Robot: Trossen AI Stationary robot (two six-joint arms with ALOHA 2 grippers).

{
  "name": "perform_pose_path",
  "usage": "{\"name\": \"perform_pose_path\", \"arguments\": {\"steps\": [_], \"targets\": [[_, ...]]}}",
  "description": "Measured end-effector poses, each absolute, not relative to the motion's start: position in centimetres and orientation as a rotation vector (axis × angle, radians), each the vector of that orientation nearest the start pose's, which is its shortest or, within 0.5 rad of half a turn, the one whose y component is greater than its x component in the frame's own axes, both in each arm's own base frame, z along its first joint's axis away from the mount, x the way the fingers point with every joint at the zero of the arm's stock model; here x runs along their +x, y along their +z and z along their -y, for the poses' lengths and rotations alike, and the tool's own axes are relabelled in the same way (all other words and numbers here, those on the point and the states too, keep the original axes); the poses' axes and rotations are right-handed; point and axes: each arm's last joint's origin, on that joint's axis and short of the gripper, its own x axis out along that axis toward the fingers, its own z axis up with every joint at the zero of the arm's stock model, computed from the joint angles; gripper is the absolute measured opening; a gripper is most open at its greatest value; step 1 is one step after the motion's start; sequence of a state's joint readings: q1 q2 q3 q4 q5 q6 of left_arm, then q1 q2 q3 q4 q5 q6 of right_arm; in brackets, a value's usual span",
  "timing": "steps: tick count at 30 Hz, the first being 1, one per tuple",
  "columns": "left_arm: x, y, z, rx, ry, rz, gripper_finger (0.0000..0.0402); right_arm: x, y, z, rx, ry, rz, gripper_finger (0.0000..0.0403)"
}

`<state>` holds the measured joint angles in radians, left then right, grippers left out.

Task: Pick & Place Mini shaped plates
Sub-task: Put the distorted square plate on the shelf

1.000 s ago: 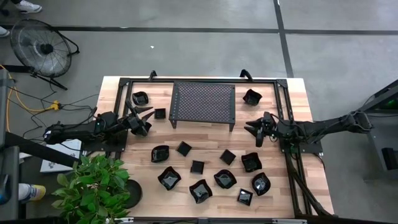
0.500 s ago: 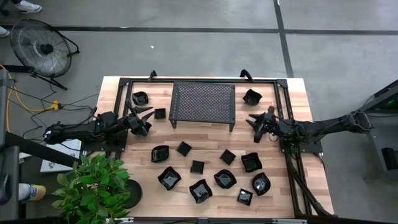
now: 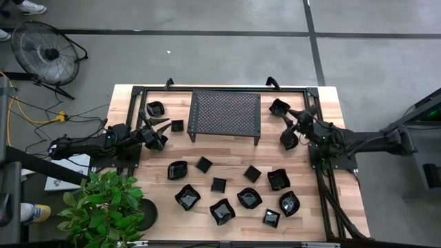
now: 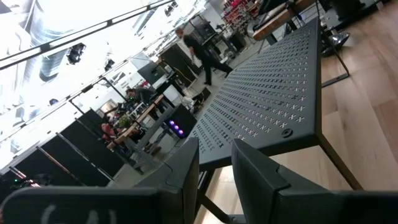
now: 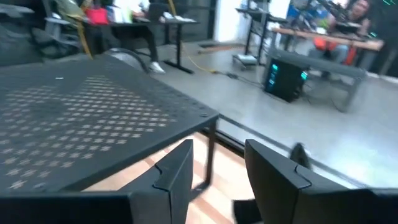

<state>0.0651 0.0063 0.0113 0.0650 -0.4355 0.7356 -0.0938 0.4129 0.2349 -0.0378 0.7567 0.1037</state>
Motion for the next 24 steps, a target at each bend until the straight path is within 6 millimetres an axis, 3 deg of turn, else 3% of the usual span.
{"name": "perform_pose_path", "arguments": {"steps": [5,10,17,20,24], "targets": [[9.3,17.3,-1.8,0.707,0.503,-0.118,0.0092,10.6,22.3,3.9,0.122,-0.924,-0.218,0.014],[9.3,17.3,-1.8,0.707,0.503,-0.118,0.0092,9.4,23.8,4.5,0.353,-1.008,-0.22,0.014],[9.3,17.3,-1.8,0.706,0.502,-0.118,0.0092,9.0,24.7,5.2,0.561,-1.02,-0.245,0.014],[9.3,17.3,-1.8,0.706,0.503,-0.118,0.0092,9.4,24.8,5.9,0.597,-0.995,-0.294,0.014],[9.3,17.3,-1.8,0.707,0.503,-0.118,0.0092,10.4,25.1,7.1,0.496,-0.925,-0.446,0.014]]}}
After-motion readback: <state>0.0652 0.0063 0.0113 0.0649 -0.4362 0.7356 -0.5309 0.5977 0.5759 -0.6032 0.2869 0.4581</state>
